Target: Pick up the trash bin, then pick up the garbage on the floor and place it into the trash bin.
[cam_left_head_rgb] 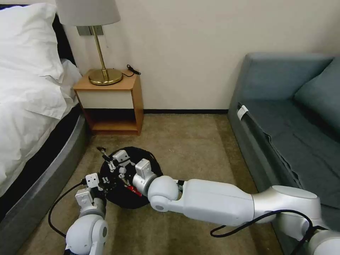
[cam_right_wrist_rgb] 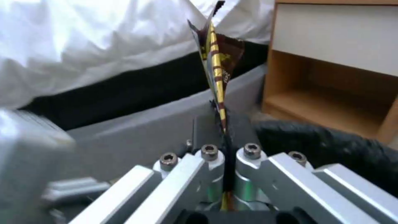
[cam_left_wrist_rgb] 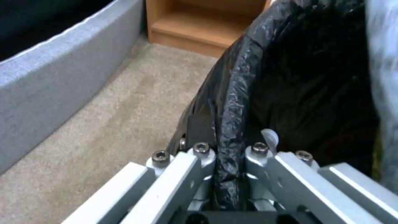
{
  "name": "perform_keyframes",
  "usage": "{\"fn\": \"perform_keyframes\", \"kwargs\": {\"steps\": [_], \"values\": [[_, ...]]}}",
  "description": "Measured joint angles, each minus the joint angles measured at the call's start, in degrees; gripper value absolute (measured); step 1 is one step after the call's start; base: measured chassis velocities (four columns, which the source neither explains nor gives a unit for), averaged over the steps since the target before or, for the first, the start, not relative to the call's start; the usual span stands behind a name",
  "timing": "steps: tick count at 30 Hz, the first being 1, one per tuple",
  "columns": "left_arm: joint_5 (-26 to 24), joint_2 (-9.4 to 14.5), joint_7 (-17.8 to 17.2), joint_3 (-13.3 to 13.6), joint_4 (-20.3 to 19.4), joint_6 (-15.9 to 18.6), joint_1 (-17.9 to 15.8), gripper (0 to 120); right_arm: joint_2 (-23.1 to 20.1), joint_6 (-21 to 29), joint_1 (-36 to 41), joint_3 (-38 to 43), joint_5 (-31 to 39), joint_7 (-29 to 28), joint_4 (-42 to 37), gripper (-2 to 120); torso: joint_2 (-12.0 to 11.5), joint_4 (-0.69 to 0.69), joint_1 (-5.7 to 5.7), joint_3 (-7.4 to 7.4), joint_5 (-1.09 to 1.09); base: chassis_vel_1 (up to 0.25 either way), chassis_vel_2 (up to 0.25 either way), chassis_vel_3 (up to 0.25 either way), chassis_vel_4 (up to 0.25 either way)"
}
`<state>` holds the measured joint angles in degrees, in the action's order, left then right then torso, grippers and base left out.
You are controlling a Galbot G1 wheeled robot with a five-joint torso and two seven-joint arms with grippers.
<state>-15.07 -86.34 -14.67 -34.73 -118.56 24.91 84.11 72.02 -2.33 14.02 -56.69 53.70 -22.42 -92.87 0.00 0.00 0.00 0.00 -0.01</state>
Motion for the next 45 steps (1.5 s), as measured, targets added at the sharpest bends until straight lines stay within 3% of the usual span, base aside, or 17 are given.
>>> {"fn": "perform_keyframes", "kwargs": {"steps": [8,16,18,26,28,31,33,36,41,45], "values": [[-0.62,0.48,-0.02,-0.55,-0.11,0.05,0.04,2,-2.66,-1.25,1.54,0.16,-3.48,0.71,0.75,0,0.0,0.0,0.0,0.0,0.01,0.0,0.0,0.0,0.0],[-1.11,0.67,-0.11,-0.8,-0.27,0.26,0.15,2,-6.4,-0.24,2.33,0.86,-4.38,0.98,-2.02,31,0.0,-0.01,0.0,0.0,0.01,0.0,0.0,0.0,0.0],[-1.12,0.65,-0.11,-0.8,-0.27,0.27,0.16,2,-6.51,-0.19,2.41,0.91,-4.39,0.97,-2.19,34,0.0,-0.01,0.0,0.0,0.01,0.0,0.0,0.0,0.0],[-1.8,0.27,-0.35,-0.81,-0.69,0.29,0.41,2,-6.68,0.22,3.01,2.65,-4.63,0.32,-3.74,68,0.0,0.0,0.0,0.0,0.02,0.0,0.0,0.0,0.0],[-2.41,0.25,-0.8,-0.82,-0.71,0.31,0.44,2,-6.98,0.34,3.05,3.52,-4.64,0.15,-4.46,71,0.0,0.0,0.0,0.0,0.02,0.0,0.0,0.0,0.0],[-6.12,0.13,-3.85,-1.08,-0.68,0.73,0.44,2,-9.74,1.11,2.6,6.32,-4.1,-0.42,-7.91,86,0.0,0.0,0.0,0.0,0.02,0.0,0.0,0.0,0.0],[-6.81,0.08,-4.36,-1.11,-0.68,0.87,0.44,2,-10.2,1.21,2.49,6.58,-3.99,-0.47,-8.34,88,0.0,0.0,0.0,0.0,0.02,0.0,0.0,0.0,0.0],[-13.2,-0.11,-8.86,-0.95,-0.86,3.14,0.47,2,-13.75,1.6,1.77,7.92,-3.4,-0.68,-11.41,99,0.0,-0.01,0.0,0.0,0.0,0.0,0.0,0.0,0.0],[-20.61,0.12,-14.33,-1.16,-0.31,5.5,-0.41,2,-16.41,1.62,2.46,8.94,-3.59,-0.69,-13.43,100,0.0,0.0,0.0,0.0,0.01,0.0,0.0,0.0,0.0],[-24.66,0.3,-16.55,-1.32,0.54,6.73,-0.86,2,-17.06,1.58,3.11,9.54,-3.98,-0.69,-13.93,100,0.0,-0.01,0.0,0.0,0.01,0.0,0.0,0.0,0.0]]}}
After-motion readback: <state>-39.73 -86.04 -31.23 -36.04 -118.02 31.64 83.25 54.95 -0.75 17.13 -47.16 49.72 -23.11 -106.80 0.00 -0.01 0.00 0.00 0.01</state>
